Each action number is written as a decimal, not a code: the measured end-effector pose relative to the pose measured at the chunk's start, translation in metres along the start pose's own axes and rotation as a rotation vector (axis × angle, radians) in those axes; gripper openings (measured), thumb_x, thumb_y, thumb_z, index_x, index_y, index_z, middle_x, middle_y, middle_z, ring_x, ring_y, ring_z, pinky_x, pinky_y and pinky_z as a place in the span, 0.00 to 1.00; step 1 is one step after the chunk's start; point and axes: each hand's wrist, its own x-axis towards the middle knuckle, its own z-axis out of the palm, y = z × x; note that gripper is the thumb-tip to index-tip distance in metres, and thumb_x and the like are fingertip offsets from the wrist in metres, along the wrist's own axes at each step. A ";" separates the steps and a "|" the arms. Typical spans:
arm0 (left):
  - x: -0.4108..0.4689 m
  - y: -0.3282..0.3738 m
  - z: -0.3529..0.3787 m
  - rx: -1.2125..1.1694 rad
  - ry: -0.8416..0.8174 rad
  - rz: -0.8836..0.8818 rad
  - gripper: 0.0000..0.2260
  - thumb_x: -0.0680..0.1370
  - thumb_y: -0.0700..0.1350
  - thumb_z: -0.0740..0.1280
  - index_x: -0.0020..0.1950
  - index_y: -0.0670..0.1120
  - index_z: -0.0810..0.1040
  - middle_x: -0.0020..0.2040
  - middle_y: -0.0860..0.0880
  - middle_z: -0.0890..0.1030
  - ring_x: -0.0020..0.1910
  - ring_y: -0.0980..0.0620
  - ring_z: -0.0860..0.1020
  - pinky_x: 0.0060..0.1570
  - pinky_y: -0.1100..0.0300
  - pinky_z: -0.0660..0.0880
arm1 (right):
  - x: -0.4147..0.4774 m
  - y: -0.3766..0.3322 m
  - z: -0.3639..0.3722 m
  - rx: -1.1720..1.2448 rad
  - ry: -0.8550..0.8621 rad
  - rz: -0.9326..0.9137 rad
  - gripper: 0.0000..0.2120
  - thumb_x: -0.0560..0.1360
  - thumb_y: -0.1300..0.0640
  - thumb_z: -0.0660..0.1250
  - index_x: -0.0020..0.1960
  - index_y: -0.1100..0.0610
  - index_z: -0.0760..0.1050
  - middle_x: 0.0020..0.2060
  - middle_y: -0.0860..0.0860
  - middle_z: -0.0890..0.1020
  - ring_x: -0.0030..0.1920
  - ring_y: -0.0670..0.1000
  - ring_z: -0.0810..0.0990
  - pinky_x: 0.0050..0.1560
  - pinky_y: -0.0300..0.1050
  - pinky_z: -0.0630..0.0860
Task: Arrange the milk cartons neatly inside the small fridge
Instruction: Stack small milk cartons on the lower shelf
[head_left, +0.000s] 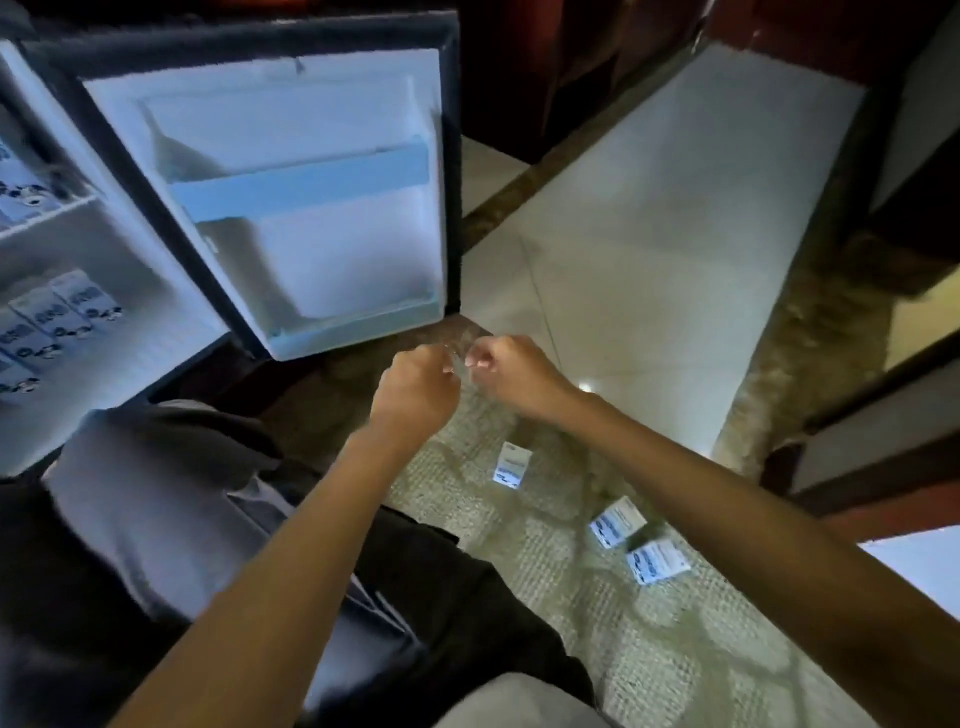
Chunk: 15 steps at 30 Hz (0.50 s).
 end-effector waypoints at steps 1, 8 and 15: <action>0.001 0.003 0.012 -0.002 -0.031 -0.007 0.14 0.78 0.39 0.59 0.61 0.43 0.77 0.60 0.42 0.79 0.60 0.41 0.76 0.58 0.54 0.72 | -0.002 0.017 0.009 0.023 -0.010 0.041 0.11 0.75 0.61 0.60 0.50 0.63 0.79 0.49 0.59 0.82 0.50 0.57 0.80 0.51 0.49 0.76; 0.007 0.004 0.077 0.072 -0.215 -0.083 0.14 0.80 0.38 0.56 0.63 0.40 0.75 0.59 0.41 0.78 0.55 0.44 0.78 0.46 0.58 0.73 | -0.003 0.124 0.090 0.094 -0.139 0.389 0.11 0.76 0.64 0.60 0.55 0.67 0.75 0.49 0.62 0.81 0.45 0.57 0.80 0.40 0.46 0.75; 0.022 -0.018 0.107 0.176 -0.311 -0.116 0.12 0.79 0.38 0.57 0.58 0.39 0.77 0.55 0.41 0.77 0.44 0.48 0.75 0.43 0.57 0.75 | 0.009 0.166 0.154 0.063 -0.306 0.506 0.28 0.76 0.62 0.61 0.73 0.62 0.56 0.70 0.61 0.65 0.67 0.61 0.69 0.66 0.53 0.69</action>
